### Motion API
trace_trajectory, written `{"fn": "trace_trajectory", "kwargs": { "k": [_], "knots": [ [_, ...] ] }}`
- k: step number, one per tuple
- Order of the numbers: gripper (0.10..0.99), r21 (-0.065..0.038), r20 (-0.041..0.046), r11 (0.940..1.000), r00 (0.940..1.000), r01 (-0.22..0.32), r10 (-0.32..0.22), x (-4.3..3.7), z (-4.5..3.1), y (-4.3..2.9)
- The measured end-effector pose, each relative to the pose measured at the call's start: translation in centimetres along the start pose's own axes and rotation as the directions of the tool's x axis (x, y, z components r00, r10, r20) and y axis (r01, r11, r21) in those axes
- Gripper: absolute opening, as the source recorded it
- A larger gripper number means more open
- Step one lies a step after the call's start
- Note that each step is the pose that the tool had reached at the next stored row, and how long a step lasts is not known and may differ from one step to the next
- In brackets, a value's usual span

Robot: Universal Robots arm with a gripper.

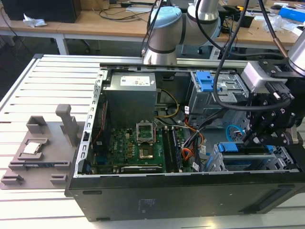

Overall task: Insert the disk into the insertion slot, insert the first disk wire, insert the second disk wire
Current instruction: 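Insert the second disk wire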

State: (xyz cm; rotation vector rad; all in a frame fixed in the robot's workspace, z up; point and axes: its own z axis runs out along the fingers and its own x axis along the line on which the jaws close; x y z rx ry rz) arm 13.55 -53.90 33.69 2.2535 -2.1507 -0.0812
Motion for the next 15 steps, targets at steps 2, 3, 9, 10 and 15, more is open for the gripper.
{"fn": "trace_trajectory", "kwargs": {
  "k": [2,3,9,10,15],
  "knots": [
    [0.176,0.000,0.0009,1.0000,1.0000,0.000,0.000,0.00,0.03,-0.01],
    [0.176,0.000,0.0015,1.0000,1.0000,0.000,0.000,-0.01,0.06,-0.01],
    [0.239,0.000,0.0001,1.0000,1.0000,0.000,0.000,-0.03,-1.62,0.08],
    [0.239,0.000,0.0001,1.0000,1.0000,0.000,0.000,-0.04,-1.99,0.10],
    [0.239,0.000,0.0002,1.0000,1.0000,0.000,0.000,-0.06,-2.99,0.16]
  ]
}}
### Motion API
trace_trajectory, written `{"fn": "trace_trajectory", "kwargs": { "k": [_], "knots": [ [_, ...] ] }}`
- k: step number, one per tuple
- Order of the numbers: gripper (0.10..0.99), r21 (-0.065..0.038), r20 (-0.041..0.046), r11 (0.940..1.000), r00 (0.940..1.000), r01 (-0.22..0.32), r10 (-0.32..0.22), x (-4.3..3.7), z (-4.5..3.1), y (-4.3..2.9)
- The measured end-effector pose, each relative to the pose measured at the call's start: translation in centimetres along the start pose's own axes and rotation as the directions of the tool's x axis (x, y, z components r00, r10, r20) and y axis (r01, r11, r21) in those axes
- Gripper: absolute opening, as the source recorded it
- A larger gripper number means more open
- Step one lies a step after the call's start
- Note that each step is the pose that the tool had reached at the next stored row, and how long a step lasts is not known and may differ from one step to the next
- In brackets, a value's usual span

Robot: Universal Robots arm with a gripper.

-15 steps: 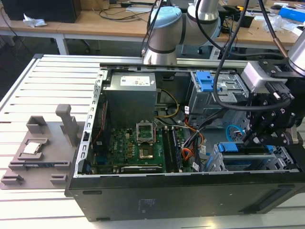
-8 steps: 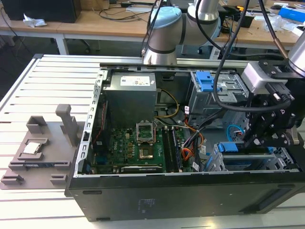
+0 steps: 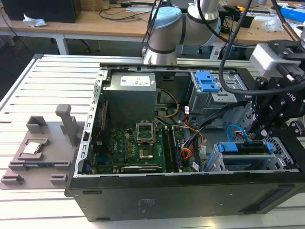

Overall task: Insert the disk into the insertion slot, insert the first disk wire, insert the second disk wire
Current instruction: 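Insert the second disk wire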

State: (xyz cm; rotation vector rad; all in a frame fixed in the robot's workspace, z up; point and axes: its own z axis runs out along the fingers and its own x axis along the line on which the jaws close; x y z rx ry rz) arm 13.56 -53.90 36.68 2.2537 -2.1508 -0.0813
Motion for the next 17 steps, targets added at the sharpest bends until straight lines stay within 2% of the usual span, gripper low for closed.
{"fn": "trace_trajectory", "kwargs": {
  "k": [5,8,16,17],
  "knots": [
    [0.239,0.000,0.0000,1.0000,1.0000,0.000,0.000,-0.01,-0.63,0.03],
    [0.239,0.000,0.0000,1.0000,1.0000,0.000,0.000,-0.03,-1.44,0.08],
    [0.239,0.000,0.0000,1.0000,1.0000,0.000,0.000,-0.03,-1.64,0.09],
    [0.161,0.000,0.0001,1.0000,1.0000,0.000,0.000,-0.04,-1.64,0.09]
  ]
}}
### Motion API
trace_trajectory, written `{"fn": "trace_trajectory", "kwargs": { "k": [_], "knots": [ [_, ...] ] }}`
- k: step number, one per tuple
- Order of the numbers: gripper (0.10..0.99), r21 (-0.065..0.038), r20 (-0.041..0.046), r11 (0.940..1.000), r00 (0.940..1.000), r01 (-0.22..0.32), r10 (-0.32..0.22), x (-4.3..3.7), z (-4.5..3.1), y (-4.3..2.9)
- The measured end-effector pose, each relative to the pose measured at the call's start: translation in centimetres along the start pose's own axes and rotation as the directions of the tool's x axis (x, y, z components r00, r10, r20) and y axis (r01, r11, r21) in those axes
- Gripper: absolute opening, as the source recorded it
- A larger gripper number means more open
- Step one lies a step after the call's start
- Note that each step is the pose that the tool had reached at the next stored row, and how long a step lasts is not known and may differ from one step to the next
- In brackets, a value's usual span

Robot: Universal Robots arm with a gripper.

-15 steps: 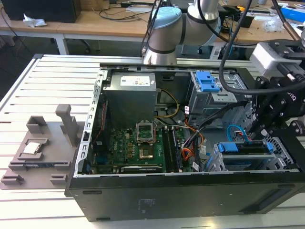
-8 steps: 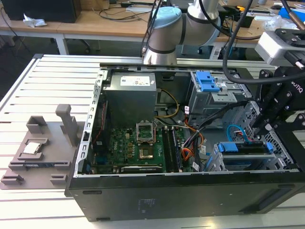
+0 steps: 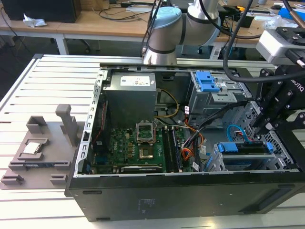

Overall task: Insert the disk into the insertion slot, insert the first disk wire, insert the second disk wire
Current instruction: 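Insert the second disk wire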

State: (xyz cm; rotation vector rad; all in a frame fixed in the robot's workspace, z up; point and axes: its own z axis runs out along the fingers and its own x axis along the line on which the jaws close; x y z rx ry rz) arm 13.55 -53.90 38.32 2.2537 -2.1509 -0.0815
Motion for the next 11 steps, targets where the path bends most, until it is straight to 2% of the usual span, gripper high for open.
{"fn": "trace_trajectory", "kwargs": {
  "k": [1,11],
  "knots": [
    [0.102,0.000,0.0000,1.0000,1.0000,0.000,0.000,0.00,0.00,0.00],
    [0.106,0.000,0.0000,1.0000,1.0000,0.000,0.000,-0.01,-0.33,0.02]
  ]
}}
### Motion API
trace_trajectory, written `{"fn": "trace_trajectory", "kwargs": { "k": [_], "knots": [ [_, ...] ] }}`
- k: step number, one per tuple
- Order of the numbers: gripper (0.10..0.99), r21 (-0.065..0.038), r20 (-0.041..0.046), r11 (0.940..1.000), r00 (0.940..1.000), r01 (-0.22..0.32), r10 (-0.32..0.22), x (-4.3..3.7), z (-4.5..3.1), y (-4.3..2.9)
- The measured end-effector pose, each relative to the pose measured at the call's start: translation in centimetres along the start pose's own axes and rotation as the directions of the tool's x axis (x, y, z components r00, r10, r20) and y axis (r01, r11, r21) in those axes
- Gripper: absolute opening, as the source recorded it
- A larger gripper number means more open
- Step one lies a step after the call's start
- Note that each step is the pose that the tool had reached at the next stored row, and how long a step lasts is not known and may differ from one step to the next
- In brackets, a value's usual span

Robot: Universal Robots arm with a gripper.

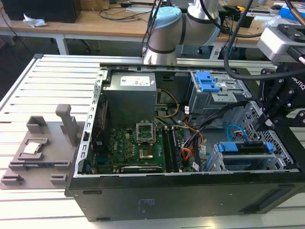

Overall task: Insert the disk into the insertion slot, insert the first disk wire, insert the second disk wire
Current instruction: 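Insert the second disk wire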

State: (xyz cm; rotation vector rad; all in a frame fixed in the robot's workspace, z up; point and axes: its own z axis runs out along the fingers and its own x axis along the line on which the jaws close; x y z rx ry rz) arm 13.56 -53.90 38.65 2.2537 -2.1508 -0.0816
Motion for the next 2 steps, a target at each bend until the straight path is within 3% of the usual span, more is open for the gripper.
{"fn": "trace_trajectory", "kwargs": {
  "k": [2],
  "knots": [
    [0.106,0.000,0.0001,1.0000,1.0000,0.000,0.000,0.00,0.00,0.00]
  ]
}}
